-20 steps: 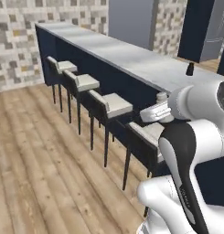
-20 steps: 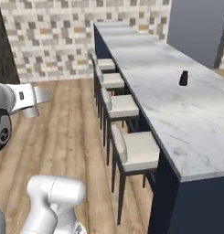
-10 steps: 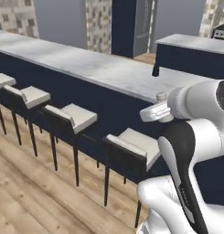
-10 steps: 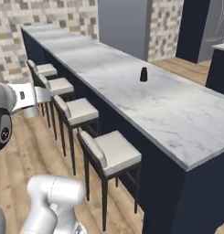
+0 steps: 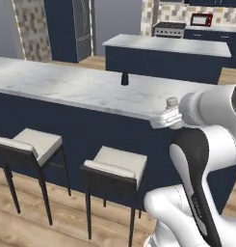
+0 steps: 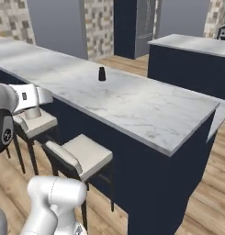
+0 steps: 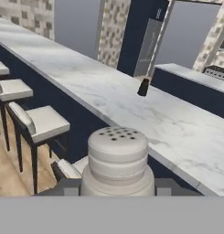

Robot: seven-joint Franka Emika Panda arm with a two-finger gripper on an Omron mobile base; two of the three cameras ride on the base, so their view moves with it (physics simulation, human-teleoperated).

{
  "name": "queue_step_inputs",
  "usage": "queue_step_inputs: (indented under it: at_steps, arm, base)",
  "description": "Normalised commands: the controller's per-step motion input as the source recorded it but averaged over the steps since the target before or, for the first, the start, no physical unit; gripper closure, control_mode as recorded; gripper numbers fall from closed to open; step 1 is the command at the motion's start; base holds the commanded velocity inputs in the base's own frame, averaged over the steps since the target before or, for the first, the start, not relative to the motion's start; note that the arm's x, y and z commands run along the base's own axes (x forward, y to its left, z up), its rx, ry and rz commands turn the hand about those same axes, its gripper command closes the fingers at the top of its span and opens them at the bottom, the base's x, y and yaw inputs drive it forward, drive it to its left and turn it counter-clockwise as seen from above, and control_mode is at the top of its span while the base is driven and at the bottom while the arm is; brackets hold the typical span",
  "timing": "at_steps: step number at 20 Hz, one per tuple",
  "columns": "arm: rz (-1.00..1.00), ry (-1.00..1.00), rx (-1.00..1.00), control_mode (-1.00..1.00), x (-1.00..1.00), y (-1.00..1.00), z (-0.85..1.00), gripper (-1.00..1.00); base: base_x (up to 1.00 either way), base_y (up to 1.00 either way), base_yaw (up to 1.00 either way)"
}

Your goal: The dining table condiment station is running low on shaker. Refill the condiment station by opening the cabinet and taking the shaker from the cabinet and placing it on the dining table.

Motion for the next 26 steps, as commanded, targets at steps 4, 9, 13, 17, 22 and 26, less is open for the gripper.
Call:
queue_step_inputs:
  at_steps: [4, 9, 13, 17, 22, 26]
  arm:
    - [0.0, 0.0, 0.0, 1.0, 0.0, 0.0, 0.0, 1.0]
    - [0.0, 0.0, 0.0, 1.0, 0.0, 0.0, 0.0, 1.0]
    - [0.04, -0.01, 0.06, -1.0, 0.72, -0.52, 0.0, 1.0]
    - [0.19, -0.05, 0.11, -1.0, 0.87, -0.96, 0.0, 1.0]
    - [0.19, -0.02, 0.1, -1.0, 0.65, -0.75, -0.14, 1.0]
    - [0.15, 0.0, 0.01, -1.0, 0.76, -0.22, -0.17, 1.0]
  base:
    - [0.44, 0.55, -0.29]
    - [0.65, 0.16, -0.2]
    - [0.2, -0.1, 0.0]
    - [0.0, 0.0, 0.0]
    - [0.0, 0.0, 0.0]
    - [0.0, 0.0, 0.0]
